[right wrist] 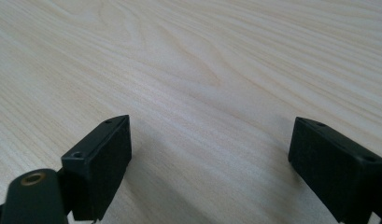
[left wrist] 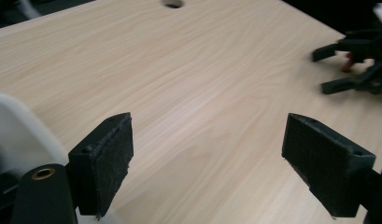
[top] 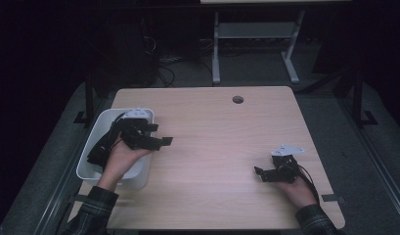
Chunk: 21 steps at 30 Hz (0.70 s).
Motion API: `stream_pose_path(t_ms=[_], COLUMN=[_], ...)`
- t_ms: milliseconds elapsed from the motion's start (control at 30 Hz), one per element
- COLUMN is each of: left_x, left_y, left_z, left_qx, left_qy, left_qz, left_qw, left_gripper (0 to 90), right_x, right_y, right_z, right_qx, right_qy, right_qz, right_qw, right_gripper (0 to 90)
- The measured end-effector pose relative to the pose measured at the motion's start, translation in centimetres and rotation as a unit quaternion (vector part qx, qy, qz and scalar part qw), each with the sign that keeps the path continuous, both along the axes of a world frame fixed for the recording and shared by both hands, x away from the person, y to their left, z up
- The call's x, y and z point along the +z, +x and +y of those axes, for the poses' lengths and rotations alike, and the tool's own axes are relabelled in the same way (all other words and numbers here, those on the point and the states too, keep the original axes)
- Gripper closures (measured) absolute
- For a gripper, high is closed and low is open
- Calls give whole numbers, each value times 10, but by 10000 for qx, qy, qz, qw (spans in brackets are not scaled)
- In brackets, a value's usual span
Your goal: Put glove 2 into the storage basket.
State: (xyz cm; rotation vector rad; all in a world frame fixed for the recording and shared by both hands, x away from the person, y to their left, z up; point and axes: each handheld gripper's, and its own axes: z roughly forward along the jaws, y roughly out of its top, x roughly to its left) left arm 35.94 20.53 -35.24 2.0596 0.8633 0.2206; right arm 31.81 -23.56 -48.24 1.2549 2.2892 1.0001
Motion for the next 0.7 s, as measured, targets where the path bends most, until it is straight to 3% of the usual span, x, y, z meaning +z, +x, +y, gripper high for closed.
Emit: stream_pose_path(t_ms=[233,467,700], left_x=[-13,-48,-83], left_y=[-17,-34,-38], left_z=[-43,-79,-93], left_qx=[-294,-582,-760], left_qy=[-73,148,535], left_qz=[-40,28,269], left_qw=[9995,9982,9953], left_gripper=[159,159,159], right_x=[0,0,0], right_y=[0,0,0], right_z=[0,0,0], right_qx=[5,9,21], right_qy=[-3,-4,-9], right_qz=[-3,-1,-3], right_qw=[10000,10000,10000], right_gripper=[131,131,131])
